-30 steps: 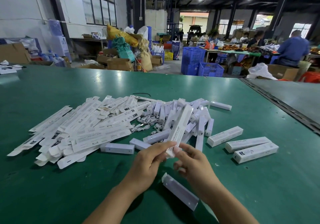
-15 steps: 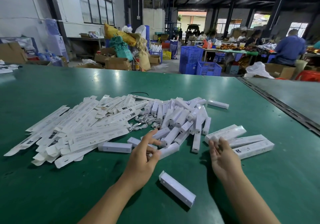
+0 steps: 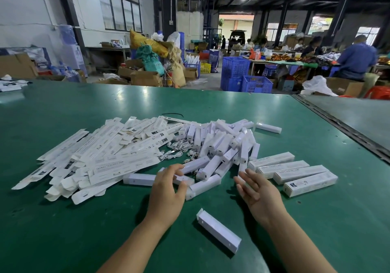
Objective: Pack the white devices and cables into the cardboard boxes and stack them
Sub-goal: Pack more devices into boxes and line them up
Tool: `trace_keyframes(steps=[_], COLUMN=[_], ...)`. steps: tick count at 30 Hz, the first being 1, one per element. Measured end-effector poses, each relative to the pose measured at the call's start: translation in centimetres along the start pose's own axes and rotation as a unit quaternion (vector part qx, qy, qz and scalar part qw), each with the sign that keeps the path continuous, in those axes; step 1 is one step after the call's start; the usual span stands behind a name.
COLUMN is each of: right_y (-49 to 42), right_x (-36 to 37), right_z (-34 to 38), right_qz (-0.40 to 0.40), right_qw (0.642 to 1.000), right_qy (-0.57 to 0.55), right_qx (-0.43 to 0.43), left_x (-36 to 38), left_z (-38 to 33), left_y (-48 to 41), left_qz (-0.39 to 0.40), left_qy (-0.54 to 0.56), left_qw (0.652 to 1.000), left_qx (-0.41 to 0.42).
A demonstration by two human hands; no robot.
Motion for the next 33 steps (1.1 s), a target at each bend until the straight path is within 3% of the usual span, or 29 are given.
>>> trace_keyframes(steps=[4, 8, 10, 16, 23, 25, 27, 29, 30, 33], right_y=[0.0, 0.0, 0.0, -0.1, 1.3, 2.7, 5.0, 6.8, 7.1, 7.1], right_x=[0.1, 0.1, 0.0, 0.0, 1.0, 1.9, 3.3, 4.1, 4.3, 4.3], right_z=[-0.2, -0.4, -0.4, -0.6, -0.8, 0.0, 0.3, -0.9, -1.6, -3.1], right_qz=[0.006, 0.021, 0.024, 0.036, 0.099, 0.168, 0.297, 0.399, 0.419, 0.417], right_qw=[1.000, 0.999, 0.999, 0.998, 0.985, 0.938, 0.793, 0.643, 0.600, 0.553], right_qy=[0.023, 0.031, 0.036, 0.054, 0.139, 0.279, 0.469, 0.589, 0.622, 0.671], right_qx=[-0.001, 0.012, 0.016, 0.025, -0.008, -0.120, -0.253, -0.283, -0.279, -0.266], left_x=[-2.1, -3.9, -3.8, -5.7, -6.2, -6.2, -6.3, -6.3, -6.3, -6.2], left_z=[1.7, 6.2, 6.9, 6.6, 6.3, 6.4, 6.6, 6.7, 6.6, 6.3], left_y=[-1.9, -3.3, -3.2, -3.3, -3.2, -3.3, -3.3, -3.3, -3.3, -3.3], left_qz=[-0.066, 0.003, 0.030, -0.016, -0.006, -0.005, 0.002, 0.011, 0.012, 0.008], left_qy=[-0.176, -0.312, -0.340, -0.377, -0.394, -0.384, -0.383, -0.393, -0.399, -0.412], left_qw=[0.982, 0.930, 0.912, 0.893, 0.888, 0.893, 0.892, 0.886, 0.883, 0.879], left_qx=[-0.030, -0.195, -0.226, -0.246, -0.236, -0.235, -0.240, -0.246, -0.246, -0.239])
Point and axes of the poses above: each hand's wrist, its own y-axis away from the middle knuckle, its own x-axis out of the palm, z = x × y, the point moved 4 cm from there along -y, towards the middle knuckle, and after that the axes turned 7 degrees about -y, right-handed, at the moved point
